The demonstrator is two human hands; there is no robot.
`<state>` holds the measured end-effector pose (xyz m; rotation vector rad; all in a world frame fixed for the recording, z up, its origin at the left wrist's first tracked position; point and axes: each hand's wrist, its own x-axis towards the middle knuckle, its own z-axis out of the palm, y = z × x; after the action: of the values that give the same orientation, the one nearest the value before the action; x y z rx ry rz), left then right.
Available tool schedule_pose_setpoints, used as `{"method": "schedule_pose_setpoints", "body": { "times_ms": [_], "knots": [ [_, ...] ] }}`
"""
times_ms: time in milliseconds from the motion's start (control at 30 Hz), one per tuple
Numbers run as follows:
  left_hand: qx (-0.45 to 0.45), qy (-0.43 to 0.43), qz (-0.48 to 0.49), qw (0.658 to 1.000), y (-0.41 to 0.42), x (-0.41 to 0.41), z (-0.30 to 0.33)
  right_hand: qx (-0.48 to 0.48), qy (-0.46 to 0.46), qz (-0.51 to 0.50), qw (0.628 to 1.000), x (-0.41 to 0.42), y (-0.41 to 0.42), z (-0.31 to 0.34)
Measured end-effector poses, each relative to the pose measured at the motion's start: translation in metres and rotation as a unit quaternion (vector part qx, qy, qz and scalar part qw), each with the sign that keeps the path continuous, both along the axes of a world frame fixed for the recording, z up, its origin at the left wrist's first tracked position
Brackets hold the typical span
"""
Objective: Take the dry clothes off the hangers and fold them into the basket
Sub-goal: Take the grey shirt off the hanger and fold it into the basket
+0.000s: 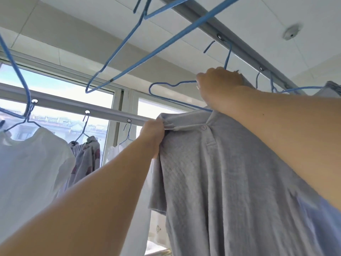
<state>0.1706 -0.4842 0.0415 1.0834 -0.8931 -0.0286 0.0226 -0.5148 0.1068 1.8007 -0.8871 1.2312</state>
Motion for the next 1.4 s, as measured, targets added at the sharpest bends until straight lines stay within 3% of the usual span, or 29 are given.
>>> {"method": "schedule_pose_setpoints", "body": {
  "times_ms": [200, 367, 500, 600, 767, 933, 1133, 1200, 1333, 1400],
  "knots": [
    [0.04, -0.068, 0.003, 0.997, 0.003, -0.016, 0.001, -0.056, 0.013, -0.057, 0.997, 0.008, -0.015, -0.028],
    [0.072, -0.13, 0.007, 0.989, -0.002, -0.022, -0.012, -0.164, 0.049, 0.102, 0.98, 0.021, -0.016, -0.076],
    [0.131, -0.172, 0.018, 0.976, -0.004, -0.017, -0.049, -0.095, 0.069, 0.192, 0.974, 0.028, -0.018, -0.135],
    [0.179, -0.184, 0.016, 0.966, -0.001, -0.013, -0.09, 0.062, 0.064, 0.241, 0.966, 0.032, -0.026, -0.183],
    [0.253, -0.177, 0.019, 0.951, 0.013, 0.005, -0.162, 0.343, 0.0, 0.413, 0.844, 0.039, -0.023, -0.257],
    [0.322, -0.153, 0.046, 0.933, 0.034, 0.027, -0.219, 0.549, 0.049, 0.437, 0.71, 0.047, -0.029, -0.328],
    [0.335, -0.063, 0.053, 0.939, 0.059, 0.042, -0.274, 0.681, 0.165, 0.424, 0.575, 0.054, -0.033, -0.413],
    [0.33, -0.041, 0.057, 0.941, 0.067, 0.045, -0.289, 0.718, 0.171, 0.415, 0.532, 0.055, -0.033, -0.435],
    [0.326, -0.005, 0.063, 0.943, 0.086, 0.051, -0.315, 0.76, 0.201, 0.381, 0.487, 0.061, -0.027, -0.472],
    [0.328, 0.009, 0.071, 0.942, 0.095, 0.054, -0.326, 0.796, 0.172, 0.379, 0.439, 0.068, -0.021, -0.488]
  ]
}}
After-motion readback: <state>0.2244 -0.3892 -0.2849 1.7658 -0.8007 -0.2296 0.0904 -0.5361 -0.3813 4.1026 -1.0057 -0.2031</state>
